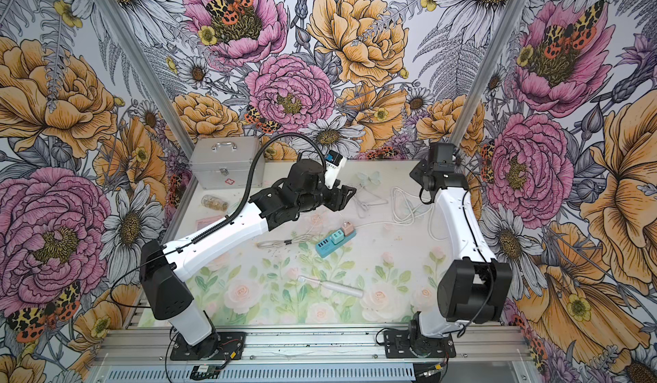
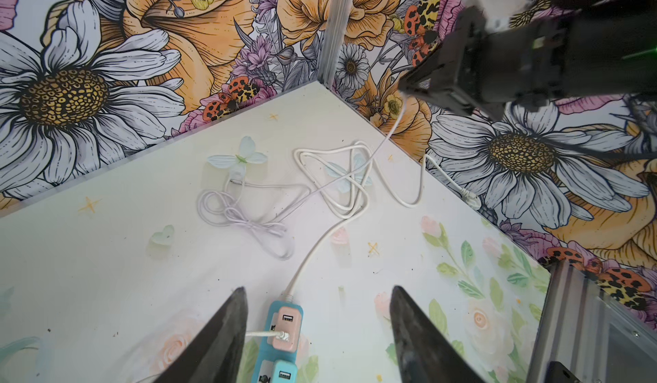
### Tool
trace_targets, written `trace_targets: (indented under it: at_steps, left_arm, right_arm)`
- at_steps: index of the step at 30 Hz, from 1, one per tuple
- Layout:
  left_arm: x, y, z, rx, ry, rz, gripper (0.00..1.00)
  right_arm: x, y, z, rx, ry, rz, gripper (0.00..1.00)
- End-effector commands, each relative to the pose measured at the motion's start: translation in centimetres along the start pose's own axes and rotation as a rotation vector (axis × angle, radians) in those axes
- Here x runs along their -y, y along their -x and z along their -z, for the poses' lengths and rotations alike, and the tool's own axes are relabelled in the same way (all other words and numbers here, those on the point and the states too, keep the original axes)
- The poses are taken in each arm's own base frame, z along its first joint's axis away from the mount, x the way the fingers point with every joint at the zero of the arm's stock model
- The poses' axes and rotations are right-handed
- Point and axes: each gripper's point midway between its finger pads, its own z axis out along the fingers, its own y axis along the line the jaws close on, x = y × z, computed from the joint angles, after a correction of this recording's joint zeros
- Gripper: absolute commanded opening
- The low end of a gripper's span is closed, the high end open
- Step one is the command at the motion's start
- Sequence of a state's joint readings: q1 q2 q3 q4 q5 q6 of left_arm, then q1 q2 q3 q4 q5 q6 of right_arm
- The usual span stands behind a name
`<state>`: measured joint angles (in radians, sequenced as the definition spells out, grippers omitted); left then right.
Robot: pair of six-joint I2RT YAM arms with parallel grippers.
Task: Charge the electric toothbrush
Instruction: Pick up the charging cable from the center of the board.
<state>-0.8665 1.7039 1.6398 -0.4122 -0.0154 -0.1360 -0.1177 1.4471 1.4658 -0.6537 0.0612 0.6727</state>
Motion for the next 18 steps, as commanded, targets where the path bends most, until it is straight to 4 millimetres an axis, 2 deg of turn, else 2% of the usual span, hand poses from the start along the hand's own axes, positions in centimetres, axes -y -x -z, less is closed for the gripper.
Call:
trace_targets:
  at_steps: [1,5,7,9,11,15,18]
  left_arm:
    - [0.8,0.3,0.0,0.009,-0.033,-0.046,0.64]
    - [1.2,0.0,0.4,0.011,-0.043,-0.048,0.64]
    - [1.6,-0.1,0.7,0.012,-0.054,-0.050,0.64]
    - [2.0,-0.2,1.1,0.015,-0.065,-0.051,0.64]
    - [2.2,-0.5,1.3,0.016,-0.064,-0.054,0.64]
    - [2.5,-1.5,1.5,0.015,-0.063,-0.051,0.64]
    - [2.4,-2.4,1.6,0.013,-0.066,-0.041,0.64]
  right_arm:
    - [-0.7,3.7,6.8,0.141,0.023,0.034,0.00]
    - [-1.0,6.9,15.2,0.290,0.057,0.064,0.00]
    - [-1.6,7.3,18.0,0.319,0.098,0.085,0.00]
    - [-1.9,6.8,19.3,0.312,0.138,0.094,0.00]
    - [-1.8,5.0,18.4,0.255,0.158,0.100,0.00]
    - [-1.2,-1.3,12.9,0.017,0.206,0.126,0.00]
    - [-1.9,-4.8,10.1,-0.079,0.295,0.162,0.00]
